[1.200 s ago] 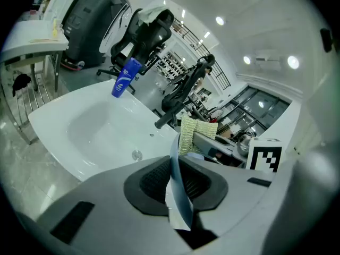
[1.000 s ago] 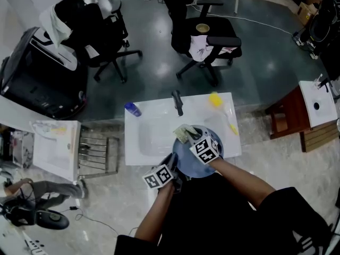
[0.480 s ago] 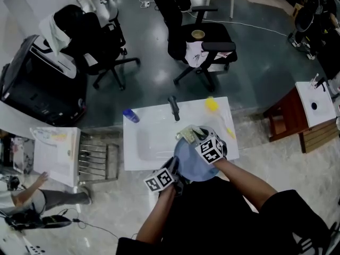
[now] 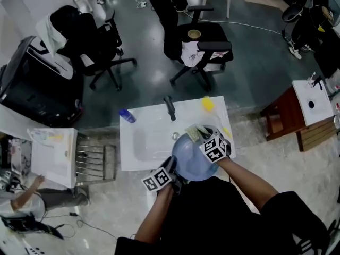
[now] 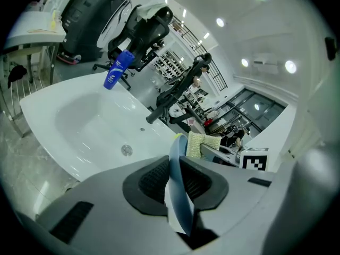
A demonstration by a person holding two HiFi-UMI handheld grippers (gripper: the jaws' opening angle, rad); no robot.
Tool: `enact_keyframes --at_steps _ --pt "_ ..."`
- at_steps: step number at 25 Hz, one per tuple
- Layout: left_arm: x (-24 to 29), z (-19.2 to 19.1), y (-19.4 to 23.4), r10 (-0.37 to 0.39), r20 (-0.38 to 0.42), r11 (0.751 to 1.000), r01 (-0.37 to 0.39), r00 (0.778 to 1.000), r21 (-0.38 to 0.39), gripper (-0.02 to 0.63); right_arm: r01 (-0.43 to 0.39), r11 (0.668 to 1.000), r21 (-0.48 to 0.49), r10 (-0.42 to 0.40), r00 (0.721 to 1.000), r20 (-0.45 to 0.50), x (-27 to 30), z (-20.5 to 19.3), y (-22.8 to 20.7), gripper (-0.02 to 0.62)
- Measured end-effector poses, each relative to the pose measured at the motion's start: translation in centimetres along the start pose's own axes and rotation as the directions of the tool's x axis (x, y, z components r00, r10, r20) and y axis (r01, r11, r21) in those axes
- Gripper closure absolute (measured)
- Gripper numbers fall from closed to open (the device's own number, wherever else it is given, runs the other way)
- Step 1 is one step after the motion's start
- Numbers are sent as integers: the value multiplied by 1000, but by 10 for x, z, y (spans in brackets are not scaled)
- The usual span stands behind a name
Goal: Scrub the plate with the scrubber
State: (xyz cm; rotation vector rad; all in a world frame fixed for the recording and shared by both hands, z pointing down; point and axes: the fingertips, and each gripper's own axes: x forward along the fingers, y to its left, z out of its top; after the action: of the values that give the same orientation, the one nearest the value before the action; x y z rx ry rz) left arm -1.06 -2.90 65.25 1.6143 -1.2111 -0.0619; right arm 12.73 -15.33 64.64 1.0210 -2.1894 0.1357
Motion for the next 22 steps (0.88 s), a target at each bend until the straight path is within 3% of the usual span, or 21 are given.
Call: enact_keyframes --at_steps 22 --pt "9 12 4 9 26 1000 -9 1000 -27 549 26 999 -34 -29 995 -90 -20 -49 -29 535"
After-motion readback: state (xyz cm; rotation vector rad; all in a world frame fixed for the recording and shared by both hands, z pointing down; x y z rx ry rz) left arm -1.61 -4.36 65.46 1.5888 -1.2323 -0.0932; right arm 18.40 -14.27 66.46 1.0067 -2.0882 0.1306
